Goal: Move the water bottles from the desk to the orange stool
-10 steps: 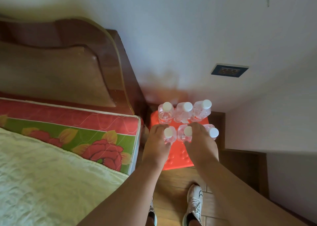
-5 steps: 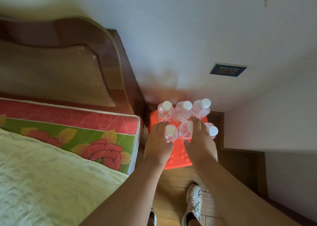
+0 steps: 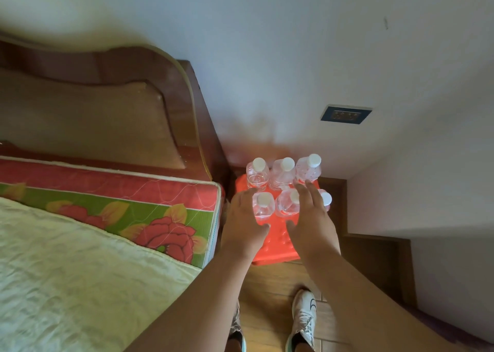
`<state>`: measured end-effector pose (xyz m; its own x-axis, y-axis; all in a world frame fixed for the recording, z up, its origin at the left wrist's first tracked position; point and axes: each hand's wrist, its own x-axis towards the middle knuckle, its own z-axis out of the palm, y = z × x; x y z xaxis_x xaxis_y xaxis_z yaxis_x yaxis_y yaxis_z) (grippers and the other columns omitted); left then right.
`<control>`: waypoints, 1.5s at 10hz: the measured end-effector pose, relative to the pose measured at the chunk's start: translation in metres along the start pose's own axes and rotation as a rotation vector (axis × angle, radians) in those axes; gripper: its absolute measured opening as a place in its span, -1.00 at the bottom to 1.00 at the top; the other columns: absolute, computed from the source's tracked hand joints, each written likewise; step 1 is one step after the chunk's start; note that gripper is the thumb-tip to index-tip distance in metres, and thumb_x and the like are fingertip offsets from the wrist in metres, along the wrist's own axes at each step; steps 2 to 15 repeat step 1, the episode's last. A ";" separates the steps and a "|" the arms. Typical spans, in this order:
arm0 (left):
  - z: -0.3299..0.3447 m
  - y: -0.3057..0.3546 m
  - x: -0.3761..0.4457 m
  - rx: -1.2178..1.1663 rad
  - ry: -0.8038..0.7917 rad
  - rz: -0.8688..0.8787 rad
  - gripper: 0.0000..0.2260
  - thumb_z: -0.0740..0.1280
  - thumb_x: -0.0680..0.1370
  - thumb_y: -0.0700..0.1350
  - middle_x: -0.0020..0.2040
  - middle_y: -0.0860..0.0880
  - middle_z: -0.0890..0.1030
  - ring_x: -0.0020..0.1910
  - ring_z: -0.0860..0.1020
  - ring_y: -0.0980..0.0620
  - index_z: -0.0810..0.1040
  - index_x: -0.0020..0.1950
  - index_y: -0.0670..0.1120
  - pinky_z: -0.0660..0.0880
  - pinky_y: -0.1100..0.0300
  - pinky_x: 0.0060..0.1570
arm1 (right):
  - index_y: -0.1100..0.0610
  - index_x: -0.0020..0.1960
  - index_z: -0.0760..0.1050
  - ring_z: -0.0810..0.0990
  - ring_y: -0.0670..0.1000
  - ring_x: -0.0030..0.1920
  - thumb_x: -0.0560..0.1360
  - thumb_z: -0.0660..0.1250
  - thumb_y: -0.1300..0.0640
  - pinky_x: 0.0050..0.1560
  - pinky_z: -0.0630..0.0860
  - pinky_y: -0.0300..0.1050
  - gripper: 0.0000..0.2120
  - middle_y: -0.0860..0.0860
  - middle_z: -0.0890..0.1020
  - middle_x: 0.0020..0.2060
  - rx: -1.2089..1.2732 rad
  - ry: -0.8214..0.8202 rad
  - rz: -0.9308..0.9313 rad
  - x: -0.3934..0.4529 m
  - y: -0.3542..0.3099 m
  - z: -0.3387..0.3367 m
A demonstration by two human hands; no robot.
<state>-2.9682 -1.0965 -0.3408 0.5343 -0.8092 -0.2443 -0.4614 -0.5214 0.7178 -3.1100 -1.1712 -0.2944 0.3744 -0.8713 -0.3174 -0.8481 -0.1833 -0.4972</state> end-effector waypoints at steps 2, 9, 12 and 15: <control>-0.011 0.012 -0.012 0.016 0.025 0.027 -0.25 0.54 0.31 -0.10 0.35 0.13 0.42 0.39 0.34 0.12 0.37 0.46 0.11 0.38 0.12 0.39 | -0.09 0.59 0.08 0.38 0.04 0.47 0.55 0.39 0.14 0.16 0.54 -0.05 -0.27 -0.11 0.07 0.61 0.034 0.039 -0.001 -0.010 -0.005 -0.019; -0.011 0.012 -0.012 0.016 0.025 0.027 -0.25 0.54 0.31 -0.10 0.35 0.13 0.42 0.39 0.34 0.12 0.37 0.46 0.11 0.38 0.12 0.39 | -0.09 0.59 0.08 0.38 0.04 0.47 0.55 0.39 0.14 0.16 0.54 -0.05 -0.27 -0.11 0.07 0.61 0.034 0.039 -0.001 -0.010 -0.005 -0.019; -0.011 0.012 -0.012 0.016 0.025 0.027 -0.25 0.54 0.31 -0.10 0.35 0.13 0.42 0.39 0.34 0.12 0.37 0.46 0.11 0.38 0.12 0.39 | -0.09 0.59 0.08 0.38 0.04 0.47 0.55 0.39 0.14 0.16 0.54 -0.05 -0.27 -0.11 0.07 0.61 0.034 0.039 -0.001 -0.010 -0.005 -0.019; -0.011 0.012 -0.012 0.016 0.025 0.027 -0.25 0.54 0.31 -0.10 0.35 0.13 0.42 0.39 0.34 0.12 0.37 0.46 0.11 0.38 0.12 0.39 | -0.09 0.59 0.08 0.38 0.04 0.47 0.55 0.39 0.14 0.16 0.54 -0.05 -0.27 -0.11 0.07 0.61 0.034 0.039 -0.001 -0.010 -0.005 -0.019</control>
